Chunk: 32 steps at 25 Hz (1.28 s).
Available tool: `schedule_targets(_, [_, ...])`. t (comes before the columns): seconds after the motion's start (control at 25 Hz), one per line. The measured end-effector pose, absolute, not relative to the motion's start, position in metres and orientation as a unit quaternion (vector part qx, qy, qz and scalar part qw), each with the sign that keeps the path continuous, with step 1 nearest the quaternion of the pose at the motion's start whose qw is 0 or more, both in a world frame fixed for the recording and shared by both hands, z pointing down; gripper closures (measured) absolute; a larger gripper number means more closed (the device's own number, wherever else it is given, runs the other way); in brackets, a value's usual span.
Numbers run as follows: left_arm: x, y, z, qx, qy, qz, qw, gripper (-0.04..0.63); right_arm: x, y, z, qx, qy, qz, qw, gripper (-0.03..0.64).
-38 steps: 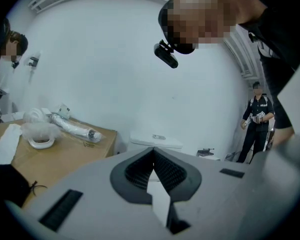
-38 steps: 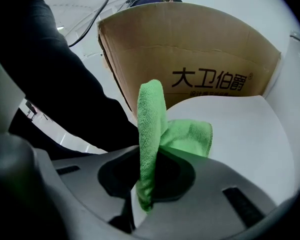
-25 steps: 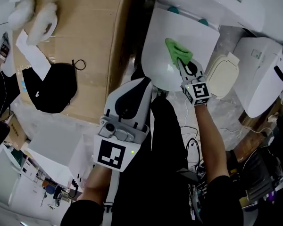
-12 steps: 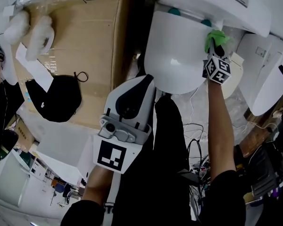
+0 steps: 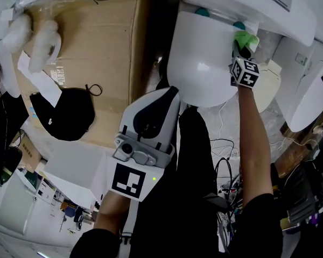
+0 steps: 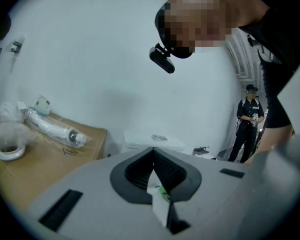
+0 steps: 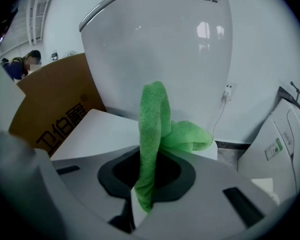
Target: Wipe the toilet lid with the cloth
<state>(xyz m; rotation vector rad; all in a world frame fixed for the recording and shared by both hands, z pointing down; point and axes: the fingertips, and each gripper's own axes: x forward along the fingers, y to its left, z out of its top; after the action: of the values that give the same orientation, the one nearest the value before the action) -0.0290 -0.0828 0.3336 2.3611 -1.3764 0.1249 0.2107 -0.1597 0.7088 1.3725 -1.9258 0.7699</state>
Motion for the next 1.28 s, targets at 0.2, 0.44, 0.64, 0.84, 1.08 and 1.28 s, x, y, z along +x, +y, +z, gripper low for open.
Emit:
schedule_targets(0.2, [-0.024,-0.078,0.333,0.846,-0.493,0.042,0.199,0.589,0.198,-0.167,0.707,0.479,-0.762,0.278,0.335,0.566])
schedule_targets(0.44, [-0.024,-0.067,0.333,0.840,-0.503,0.041,0.197,0.589,0.168,-0.169,0.707,0.379,-0.808,0.236,0.384,0.566])
schedule_targets(0.64, [-0.020,-0.054,0.332,0.836,-0.511,0.037,0.194,0.589,0.141,-0.152,0.708,0.284,-0.840,0.192,0.420,0.566])
schedule_targets(0.84, [-0.015,-0.038,0.329,0.834,-0.517,0.034,0.192,0.589,0.115,-0.111,0.714,0.185,-0.862,0.126,0.454,0.566])
schedule_targets(1.08, [-0.014,-0.023,0.324,0.832,-0.522,0.033,0.187,0.589,0.106,-0.039,0.720,0.117,-0.876,0.104,0.457,0.566])
schedule_targets(1.28, [-0.011,-0.010,0.321,0.831,-0.524,0.032,0.186,0.589,0.111,0.041,0.726,0.078,-0.880,0.119,0.453,0.566])
